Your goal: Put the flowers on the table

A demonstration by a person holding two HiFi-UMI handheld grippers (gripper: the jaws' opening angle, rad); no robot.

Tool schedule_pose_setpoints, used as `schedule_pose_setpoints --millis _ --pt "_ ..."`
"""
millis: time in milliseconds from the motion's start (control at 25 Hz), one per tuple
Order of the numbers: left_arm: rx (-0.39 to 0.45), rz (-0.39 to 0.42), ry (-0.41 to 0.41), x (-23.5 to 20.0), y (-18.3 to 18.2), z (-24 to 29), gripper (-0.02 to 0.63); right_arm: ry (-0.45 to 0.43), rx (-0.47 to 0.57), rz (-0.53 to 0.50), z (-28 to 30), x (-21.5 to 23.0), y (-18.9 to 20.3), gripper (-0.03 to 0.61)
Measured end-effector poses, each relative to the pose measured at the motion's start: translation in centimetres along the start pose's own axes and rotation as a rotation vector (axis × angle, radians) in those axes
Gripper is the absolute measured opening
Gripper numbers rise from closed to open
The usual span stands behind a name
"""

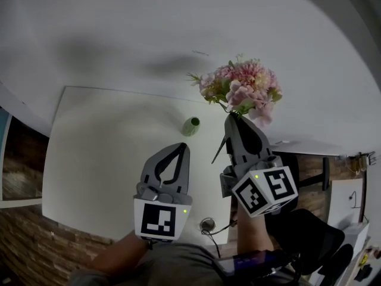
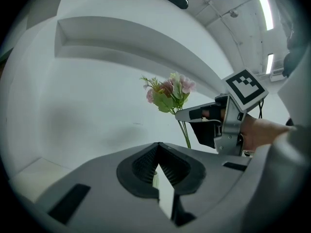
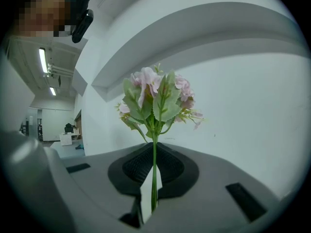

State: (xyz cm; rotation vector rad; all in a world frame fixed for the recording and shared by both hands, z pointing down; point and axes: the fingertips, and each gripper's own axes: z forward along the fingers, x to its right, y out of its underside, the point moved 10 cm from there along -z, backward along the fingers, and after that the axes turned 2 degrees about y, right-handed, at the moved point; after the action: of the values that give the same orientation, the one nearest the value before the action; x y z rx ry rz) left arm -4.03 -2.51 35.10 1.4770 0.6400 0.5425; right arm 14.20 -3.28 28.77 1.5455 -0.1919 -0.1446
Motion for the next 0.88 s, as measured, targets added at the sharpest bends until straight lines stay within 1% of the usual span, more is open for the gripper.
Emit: schedule_pose_setpoints --millis 120,240,280,400,480,680,880 --pt "-0.032 -0.021 0.004 0.5 0.7 -0.5 0.008 -0.001 -0.007 0.010 0.0 0.1 0.1 0.018" --pt "-0.026 -0.054 0.004 0.7 1.5 0.0 0.008 -0.008 -0.003 -0.006 0.7 0.4 -0.1 0.018" --pt "-0.045 -0.068 0.018 1.0 1.7 -0.3 0.008 -0.001 -0.019 -0.002 0.6 0.3 -0.1 0.018" --pt "-0.176 -0.122 0.108 1.8 1.3 -2.7 0.008 0.074 -0.105 0.055 -1.2 -1.2 -0.3 0.018" --pt "-0.203 -0.140 0.128 1.7 1.4 -3.0 0.008 0.090 -0.107 0.065 -1.0 -1.3 -0.6 0.018" --pt "-0.191 -0.148 0.117 2.0 2.7 -2.8 0.008 0.073 -0.072 0.048 -0.4 -0.9 -0.2 0.018" --pt "-0.233 -0.163 0.088 2.6 2.5 -3.7 0.008 0.060 -0.080 0.063 -0.4 -0.8 -0.4 0.018"
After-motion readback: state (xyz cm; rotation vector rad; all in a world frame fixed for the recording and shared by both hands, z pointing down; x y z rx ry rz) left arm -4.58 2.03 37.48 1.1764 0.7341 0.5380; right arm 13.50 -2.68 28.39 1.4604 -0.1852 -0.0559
